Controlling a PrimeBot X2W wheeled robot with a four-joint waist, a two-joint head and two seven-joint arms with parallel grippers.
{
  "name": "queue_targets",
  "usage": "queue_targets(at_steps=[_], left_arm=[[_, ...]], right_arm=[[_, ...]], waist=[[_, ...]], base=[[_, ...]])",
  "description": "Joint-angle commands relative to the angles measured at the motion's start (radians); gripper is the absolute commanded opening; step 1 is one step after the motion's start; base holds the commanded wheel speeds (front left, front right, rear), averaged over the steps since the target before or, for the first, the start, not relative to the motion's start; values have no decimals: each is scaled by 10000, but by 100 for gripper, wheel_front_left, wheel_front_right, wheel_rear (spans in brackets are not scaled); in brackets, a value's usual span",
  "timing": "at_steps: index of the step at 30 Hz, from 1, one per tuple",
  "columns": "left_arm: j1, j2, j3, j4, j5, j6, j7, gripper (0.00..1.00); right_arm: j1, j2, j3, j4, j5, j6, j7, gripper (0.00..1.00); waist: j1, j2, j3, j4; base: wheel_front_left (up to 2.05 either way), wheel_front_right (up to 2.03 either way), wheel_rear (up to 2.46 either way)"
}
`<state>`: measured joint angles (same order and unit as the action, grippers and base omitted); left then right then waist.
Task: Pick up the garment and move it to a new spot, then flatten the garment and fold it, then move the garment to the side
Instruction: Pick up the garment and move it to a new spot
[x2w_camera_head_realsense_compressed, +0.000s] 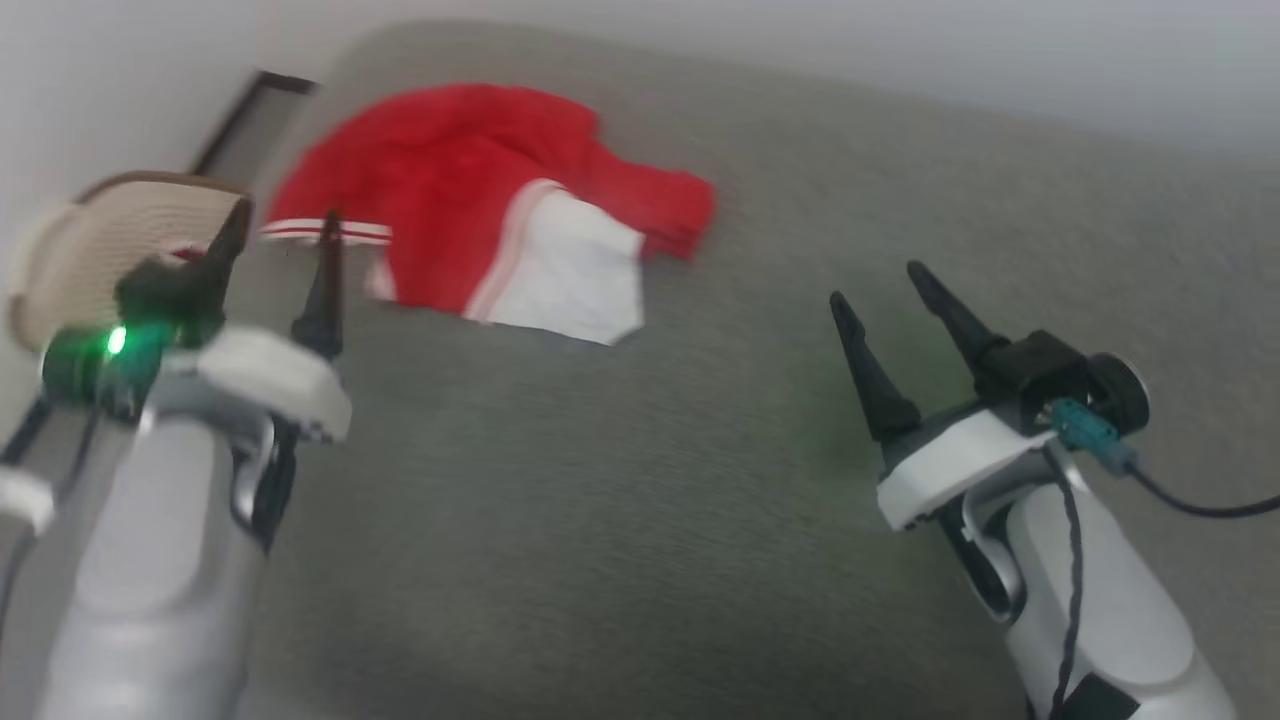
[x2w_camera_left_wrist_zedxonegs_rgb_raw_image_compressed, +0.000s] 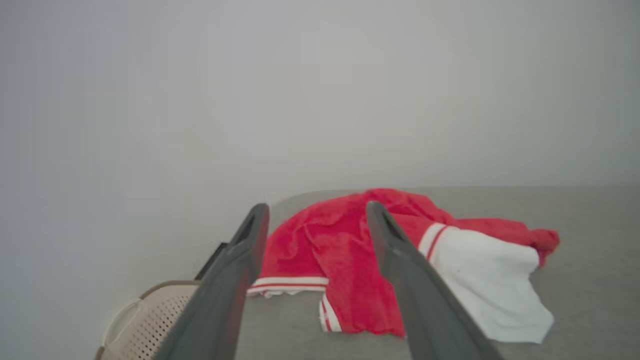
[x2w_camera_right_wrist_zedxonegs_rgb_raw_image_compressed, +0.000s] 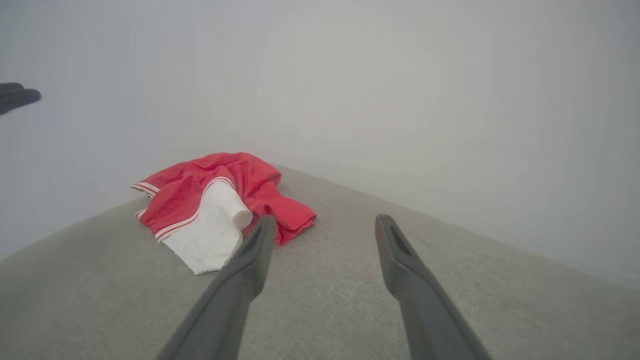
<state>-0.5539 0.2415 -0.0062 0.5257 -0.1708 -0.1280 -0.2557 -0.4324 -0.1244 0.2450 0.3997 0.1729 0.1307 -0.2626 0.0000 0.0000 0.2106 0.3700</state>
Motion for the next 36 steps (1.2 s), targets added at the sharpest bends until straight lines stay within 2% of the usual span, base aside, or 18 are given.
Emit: queue_targets(at_steps=[1,3,7,12,15,19,25,26,27,28,29,36], left_arm=[[-494,175,-361,381,-244,-22,169,100],[-1456,819,-940,1283,-880,-4,694,100],[-2766,1734,-1913,2670,-2885,-9,2620,100],[-3553,2854,-3067,3269,-5083,-11,5144,100],[-3807,3458,-3486,3393,-6027,-11,6005,100],[-3987,3782,-3971,3709,-6931,-12,7024,100],[-3835,3712,-4859,3854,-7862,-11,7526,100],[-3778,3692,-5033,3819,-8021,-11,7583,95],[-3747,3688,-5164,3792,-8098,-14,7567,48],[-3732,3700,-5302,3734,-8196,-15,7486,12],[-3714,3724,-5431,3680,-8317,-29,7386,0],[-4007,4277,-5841,3690,-8718,-36,6028,0]], right_arm=[[-182,-15,-39,-53,-76,1,-30,100],[-368,15,-90,-171,-99,1,-30,100],[-622,198,-136,-328,-76,1,-30,100],[-864,397,-188,-552,-108,1,-30,100],[-991,480,-203,-688,-138,1,-30,100],[-1167,523,-172,-903,-189,1,-30,100],[-1332,588,-80,-1150,-349,1,-30,100],[-1342,601,-46,-1183,-382,1,-30,100],[-1354,605,-23,-1198,-399,1,-30,100],[-1373,611,-18,-1222,-414,1,-30,100],[-1370,613,-17,-1225,-413,1,-30,100],[-1154,644,-37,-1041,-213,1,-30,100]], waist=[[0,0,1161,-1226],[0,0,1499,-1655],[0,0,2068,-2454],[0,0,2578,-3116],[0,0,2881,-3411],[0,0,3302,-3667],[0,0,3650,-3798],[0,0,3656,-3787],[0,0,3652,-3769],[0,0,3632,-3741],[0,0,3582,-3706],[0,0,2726,-3501]], base=[[0,0,0],[0,0,0],[0,0,0],[0,0,0],[0,0,0],[0,0,0],[0,0,0],[0,0,0],[0,0,0],[0,0,0],[0,0,0],[0,0,0]])
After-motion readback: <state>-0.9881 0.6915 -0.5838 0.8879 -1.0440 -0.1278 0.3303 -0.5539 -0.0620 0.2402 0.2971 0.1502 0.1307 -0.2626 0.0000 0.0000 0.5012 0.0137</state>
